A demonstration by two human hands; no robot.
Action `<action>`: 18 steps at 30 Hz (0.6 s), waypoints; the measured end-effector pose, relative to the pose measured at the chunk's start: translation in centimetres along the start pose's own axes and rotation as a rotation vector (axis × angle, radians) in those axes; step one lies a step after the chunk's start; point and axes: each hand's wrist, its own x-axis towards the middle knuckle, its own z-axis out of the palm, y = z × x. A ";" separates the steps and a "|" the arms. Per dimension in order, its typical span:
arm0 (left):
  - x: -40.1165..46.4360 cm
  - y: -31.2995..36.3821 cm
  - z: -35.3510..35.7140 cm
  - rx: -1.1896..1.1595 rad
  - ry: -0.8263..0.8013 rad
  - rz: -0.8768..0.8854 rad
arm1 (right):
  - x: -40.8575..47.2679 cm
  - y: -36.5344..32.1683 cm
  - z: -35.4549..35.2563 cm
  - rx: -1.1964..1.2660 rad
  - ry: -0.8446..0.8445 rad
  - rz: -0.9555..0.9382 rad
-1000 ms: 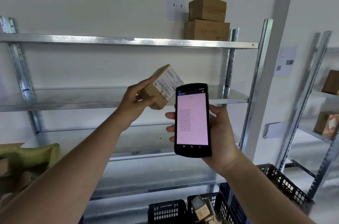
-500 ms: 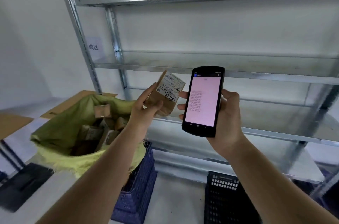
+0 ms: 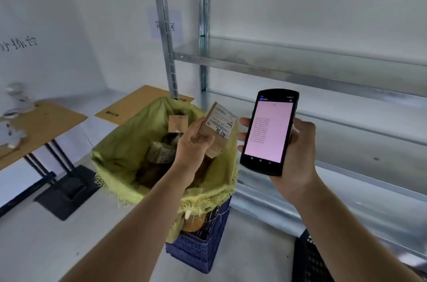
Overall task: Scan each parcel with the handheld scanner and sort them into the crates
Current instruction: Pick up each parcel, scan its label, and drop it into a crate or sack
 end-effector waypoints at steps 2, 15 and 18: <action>2.4 -0.7 -1.2 -0.001 0.037 -0.027 | 2.6 1.2 0.6 0.000 -0.006 0.024; 20.6 -7.5 -2.9 -0.005 0.156 -0.222 | 22.9 8.7 -2.3 0.059 -0.012 0.111; 24.1 -9.0 -2.9 -0.039 0.186 -0.284 | 26.3 9.4 -3.0 0.035 0.020 0.129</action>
